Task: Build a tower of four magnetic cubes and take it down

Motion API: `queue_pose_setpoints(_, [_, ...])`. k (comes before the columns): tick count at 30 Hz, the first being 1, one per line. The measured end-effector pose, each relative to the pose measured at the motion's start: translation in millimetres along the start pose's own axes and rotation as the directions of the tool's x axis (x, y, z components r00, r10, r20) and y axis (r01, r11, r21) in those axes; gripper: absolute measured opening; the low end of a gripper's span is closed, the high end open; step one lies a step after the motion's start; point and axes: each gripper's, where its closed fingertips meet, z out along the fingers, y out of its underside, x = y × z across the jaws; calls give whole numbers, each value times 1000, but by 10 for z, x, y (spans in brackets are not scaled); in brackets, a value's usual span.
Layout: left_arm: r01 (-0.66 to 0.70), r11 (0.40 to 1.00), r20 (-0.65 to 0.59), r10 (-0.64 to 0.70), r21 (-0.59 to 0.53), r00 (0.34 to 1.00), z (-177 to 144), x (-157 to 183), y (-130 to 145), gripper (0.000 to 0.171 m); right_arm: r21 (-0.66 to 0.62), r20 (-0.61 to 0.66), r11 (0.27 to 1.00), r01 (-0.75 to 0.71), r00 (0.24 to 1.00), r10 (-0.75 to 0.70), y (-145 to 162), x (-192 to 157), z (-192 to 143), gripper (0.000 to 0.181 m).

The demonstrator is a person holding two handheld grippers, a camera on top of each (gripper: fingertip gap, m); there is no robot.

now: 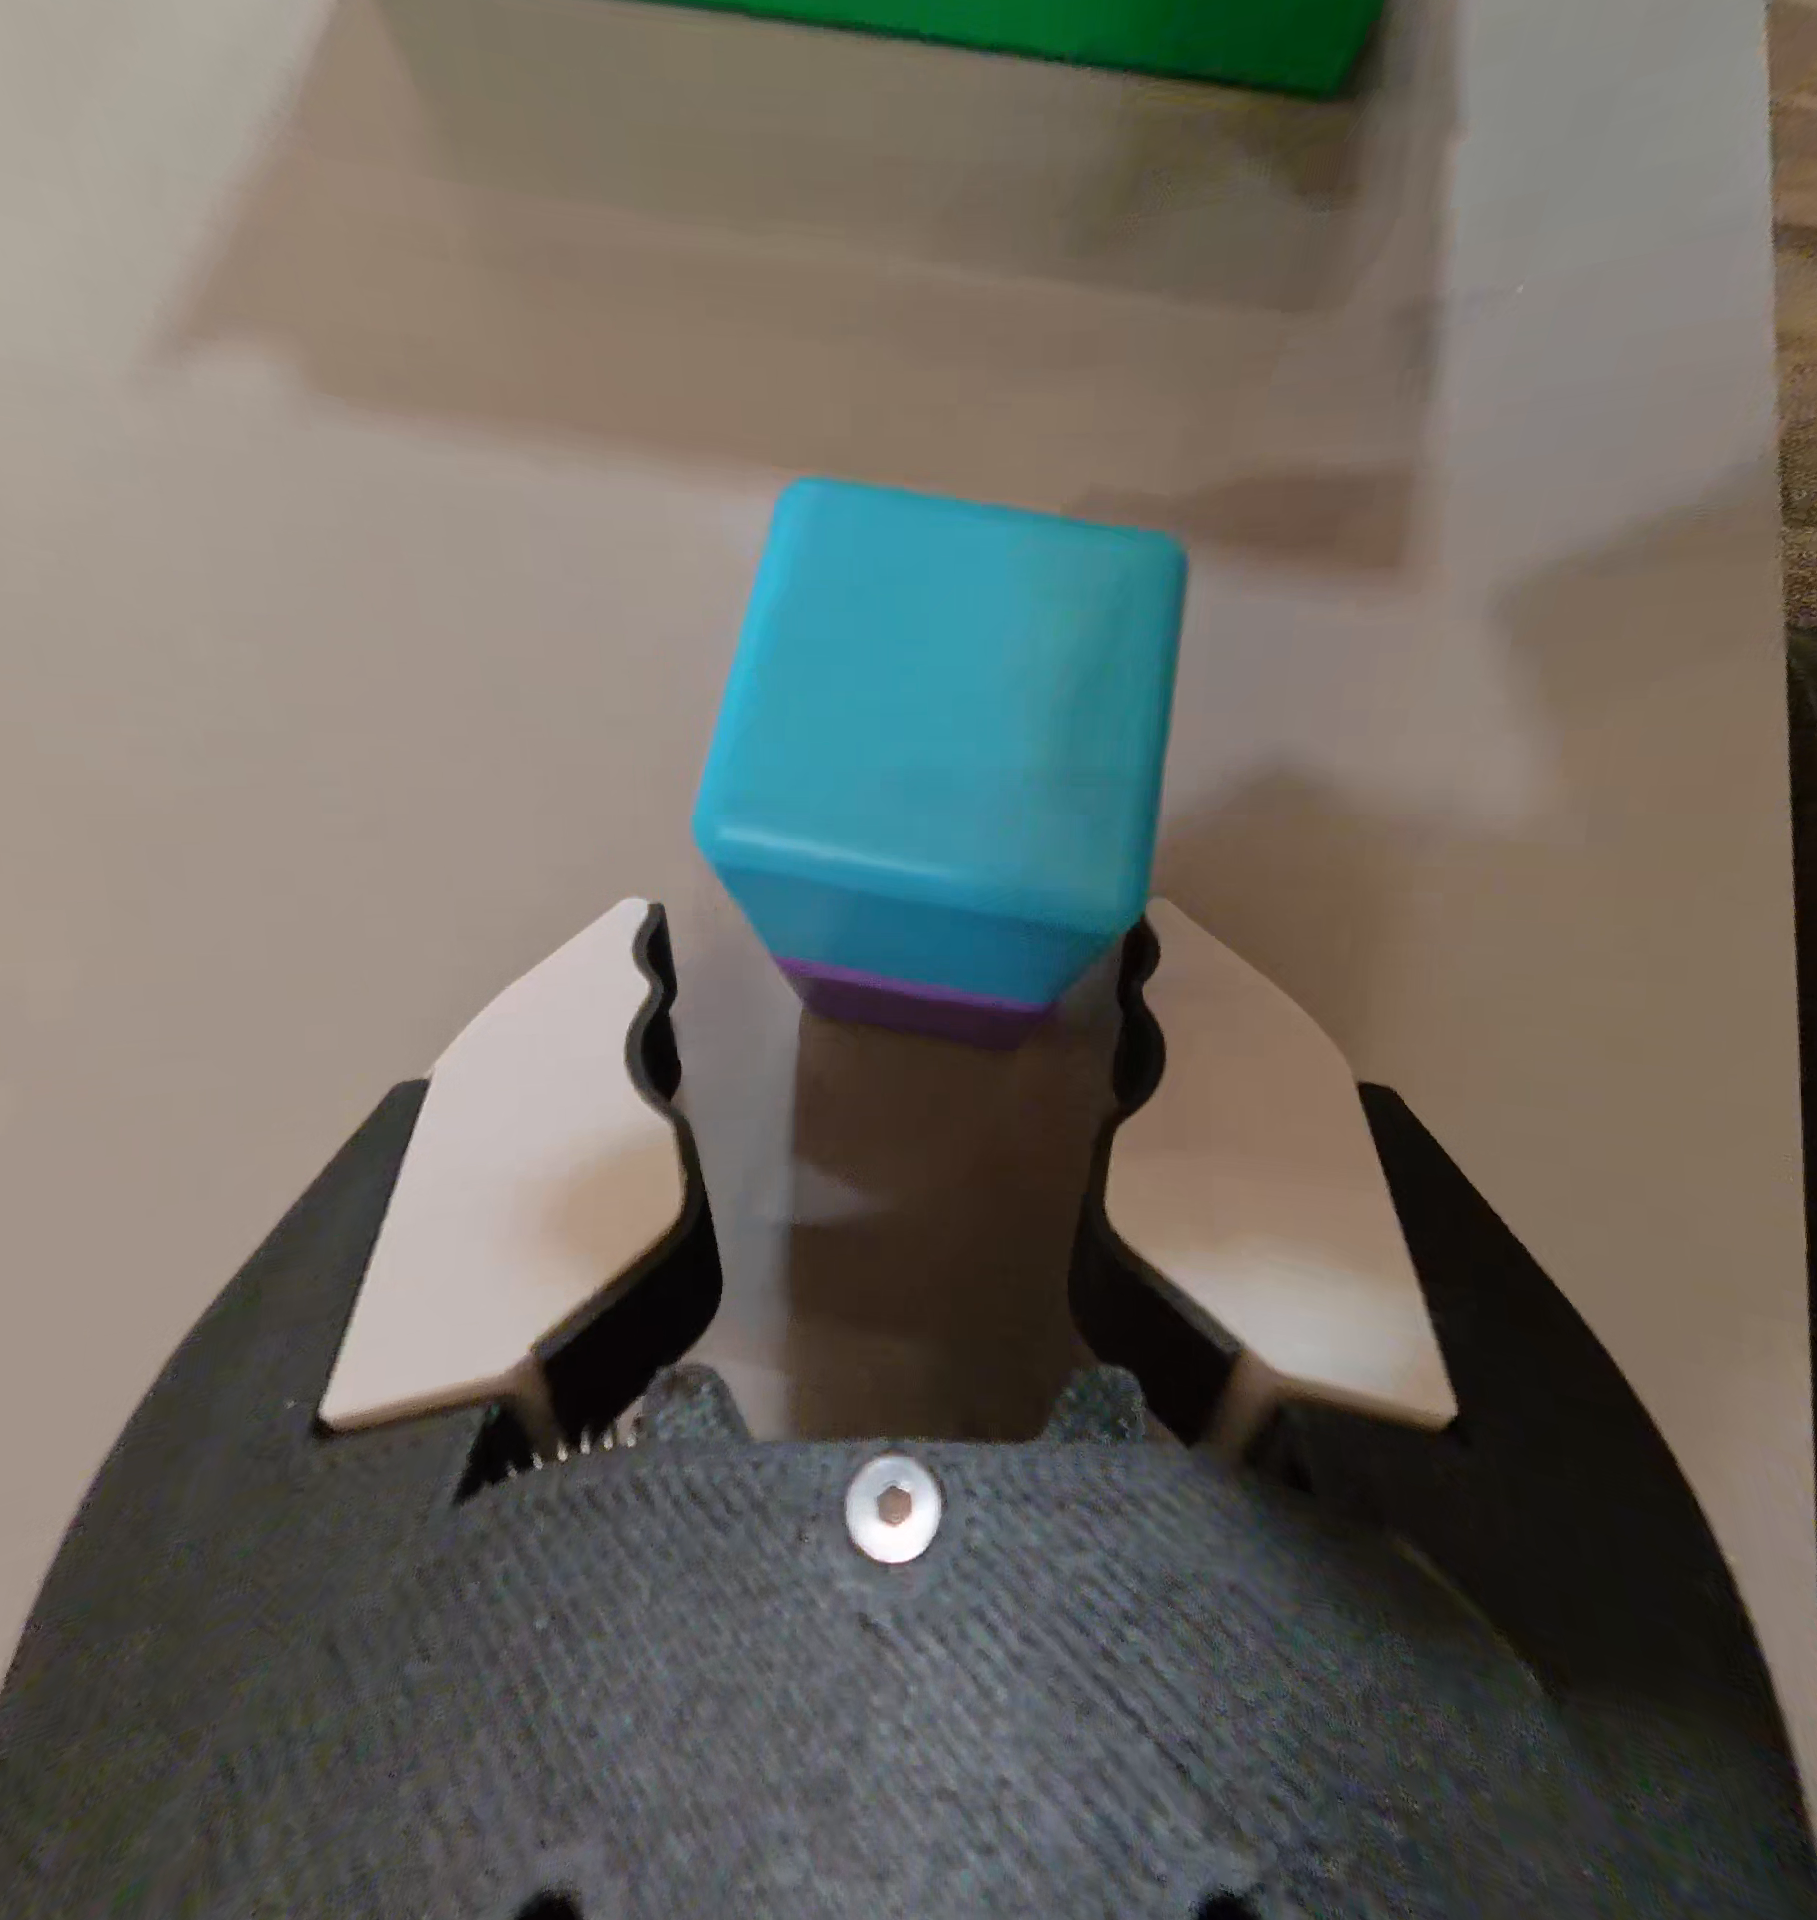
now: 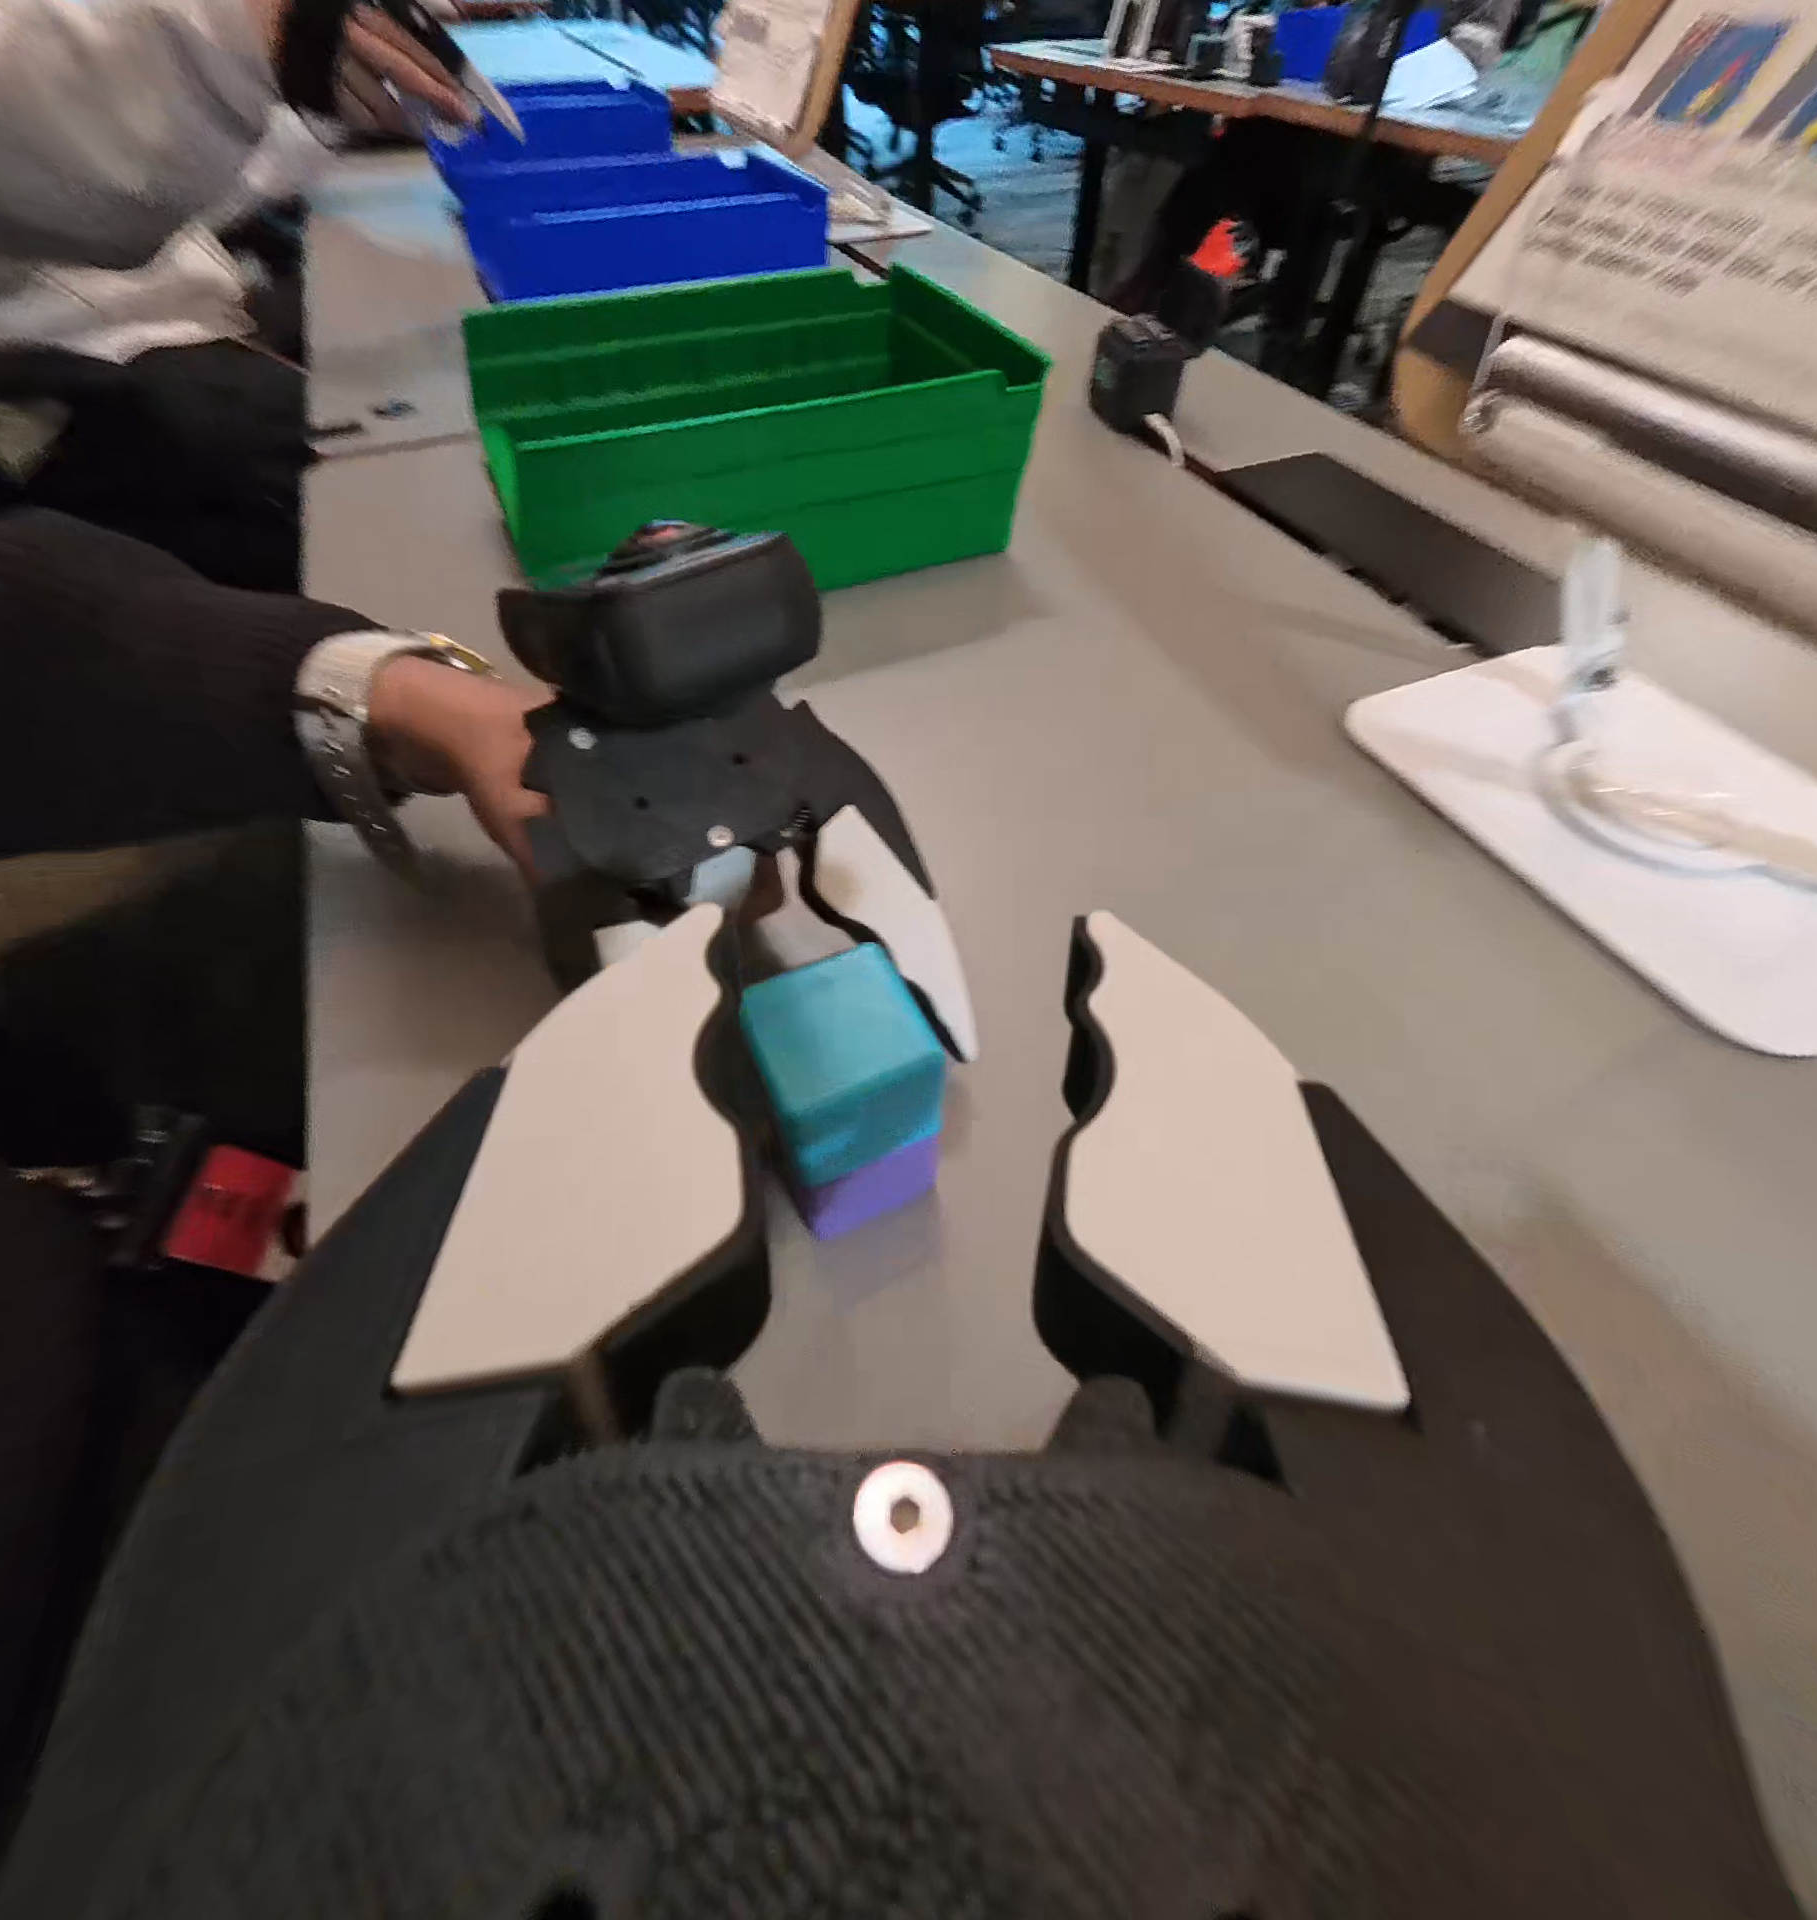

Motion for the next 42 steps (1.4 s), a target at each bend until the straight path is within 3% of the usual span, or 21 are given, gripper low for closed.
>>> queue_pose_setpoints(4, [26, 1000, -21, -26, -9, 999, 3, -7, 17, 74, 1, 74, 998, -59, 995, 59, 138, -90, 130, 66])
queue_pose_setpoints(9, [2, 999, -50, -5, -49, 999, 40, 47, 61, 54, -89, 81, 994, 71, 995, -63, 426, -180, 276, 69])
queue_pose_setpoints(15, [-13, 998, -55, 9, -62, 998, 54, 66, 77, 53, -129, 63, 981, 143, 989, -136, 604, -218, 392, 60])
queue_pose_setpoints(24, [-24, 997, -57, 21, -67, 998, 61, 78, 83, 53, -123, 79, 989, 78, 994, -69, 584, -165, 364, 50])
queue_pose_setpoints(26, [-19, 998, -59, 15, -66, 998, 60, 74, 81, 52, -55, 71, 998, 21, 997, -17, 444, -127, 314, 50])
queue_pose_setpoints(29, [-14, 998, -63, 10, -66, 998, 59, 74, 81, 51, 119, 54, 989, -91, 995, 85, 44, 20, 82, 49])
queue_pose_setpoints(33, [-16, 998, -61, 12, -66, 998, 60, 75, 81, 52, 266, -21, 955, -130, 990, 141, -348, 301, -367, 49])
queue_pose_setpoints(38, [-18, 998, -61, 14, -66, 998, 61, 75, 81, 52, 148, -342, 989, -15, 938, 65, -276, 929, -975, 50])
queue_pose_setpoints(42, [-17, 998, -62, 13, -66, 998, 60, 76, 81, 52, -4, -499, 999, -41, 866, 33, 6, 1312, -1481, 50])
